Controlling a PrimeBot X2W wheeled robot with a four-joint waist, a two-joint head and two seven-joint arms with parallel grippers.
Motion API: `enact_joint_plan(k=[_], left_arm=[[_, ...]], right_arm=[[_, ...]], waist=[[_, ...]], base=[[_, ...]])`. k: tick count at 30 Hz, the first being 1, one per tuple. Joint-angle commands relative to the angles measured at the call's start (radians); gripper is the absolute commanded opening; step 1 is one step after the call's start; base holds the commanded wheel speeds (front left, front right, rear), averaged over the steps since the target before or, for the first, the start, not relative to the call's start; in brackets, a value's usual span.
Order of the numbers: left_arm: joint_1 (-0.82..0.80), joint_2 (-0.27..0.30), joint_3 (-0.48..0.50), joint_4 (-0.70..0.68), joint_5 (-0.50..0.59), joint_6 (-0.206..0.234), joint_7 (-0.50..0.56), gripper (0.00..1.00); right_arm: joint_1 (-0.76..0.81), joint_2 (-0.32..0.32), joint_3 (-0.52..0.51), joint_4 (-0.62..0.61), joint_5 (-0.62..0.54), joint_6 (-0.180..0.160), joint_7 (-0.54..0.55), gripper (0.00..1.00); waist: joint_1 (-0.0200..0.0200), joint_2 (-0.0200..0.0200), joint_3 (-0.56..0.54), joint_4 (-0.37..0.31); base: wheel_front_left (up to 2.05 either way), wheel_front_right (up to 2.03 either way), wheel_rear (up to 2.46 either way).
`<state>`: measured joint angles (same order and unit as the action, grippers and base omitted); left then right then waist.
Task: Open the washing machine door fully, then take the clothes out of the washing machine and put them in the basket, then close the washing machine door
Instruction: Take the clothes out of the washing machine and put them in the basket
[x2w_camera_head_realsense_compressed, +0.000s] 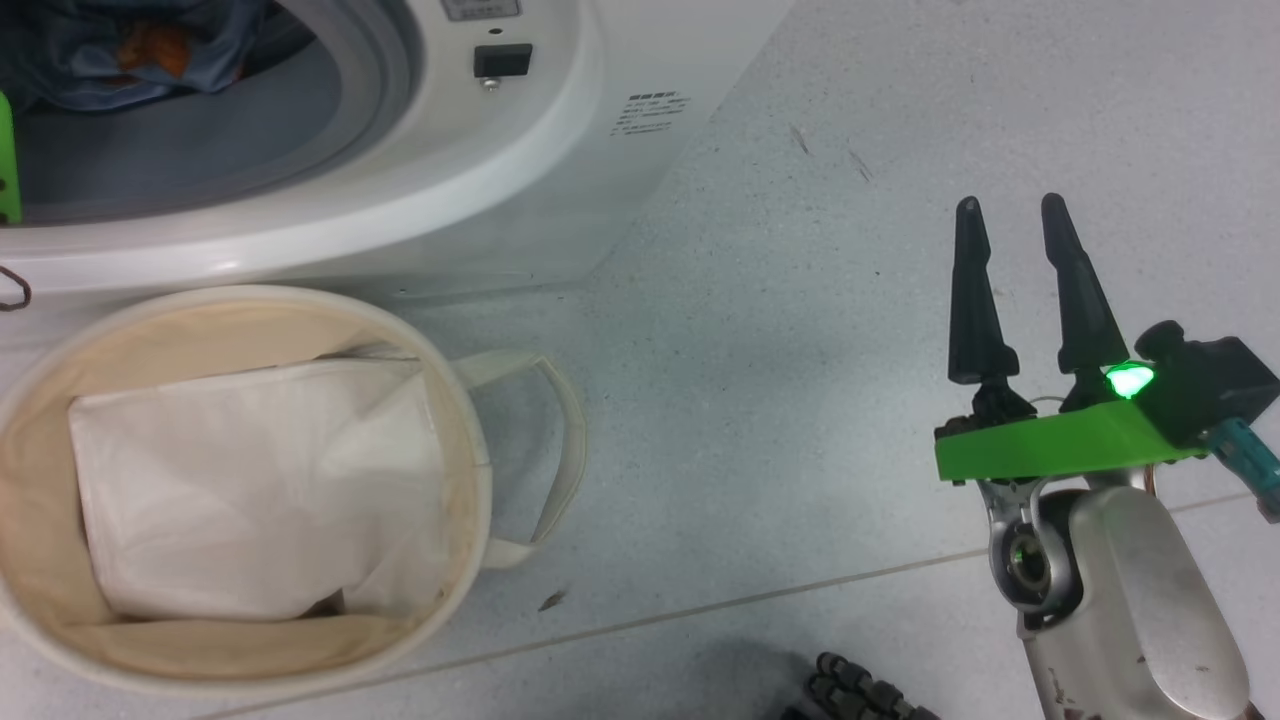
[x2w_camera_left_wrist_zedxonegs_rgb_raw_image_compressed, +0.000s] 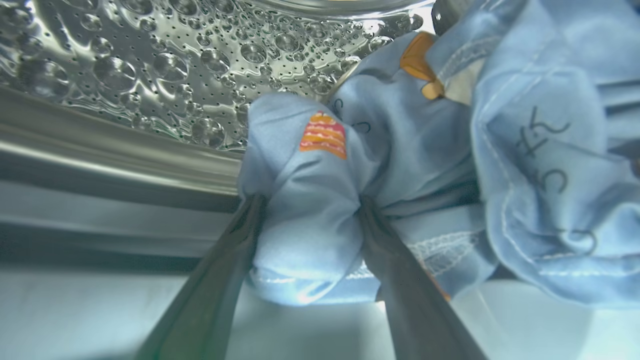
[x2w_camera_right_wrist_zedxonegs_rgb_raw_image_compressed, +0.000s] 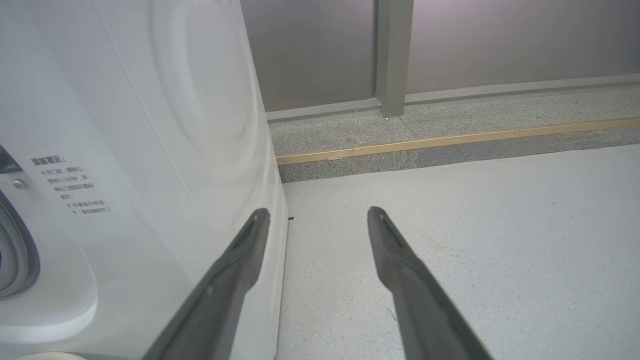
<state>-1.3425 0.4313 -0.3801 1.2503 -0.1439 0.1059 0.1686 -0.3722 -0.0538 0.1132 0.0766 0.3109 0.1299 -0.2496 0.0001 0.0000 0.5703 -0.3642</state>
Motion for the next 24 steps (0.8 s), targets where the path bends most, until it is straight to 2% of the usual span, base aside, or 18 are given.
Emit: enact_joint_plan(k=[1,24], left_arm=[[-0.009,0.042,0.007,-0.004,-0.009,-0.014,0.002,0.00],[0.016,0.019,0.016,0.012,-0.080,-0.079,-0.219,0.00]], right_arm=[[-0.005,0.003,0.017,-0.027,0.003,0.001,-0.012,1.00],[0.006,0.003,0.025,0.009,0.000,0.001,-0.012,1.00]], waist=[[0.0000,0.0000,-0.004,0.001],[0.0000,0.0000,-0.054,0.012]], base=[[0.00,0.00,0.00],[0.00,0.00,0.00]])
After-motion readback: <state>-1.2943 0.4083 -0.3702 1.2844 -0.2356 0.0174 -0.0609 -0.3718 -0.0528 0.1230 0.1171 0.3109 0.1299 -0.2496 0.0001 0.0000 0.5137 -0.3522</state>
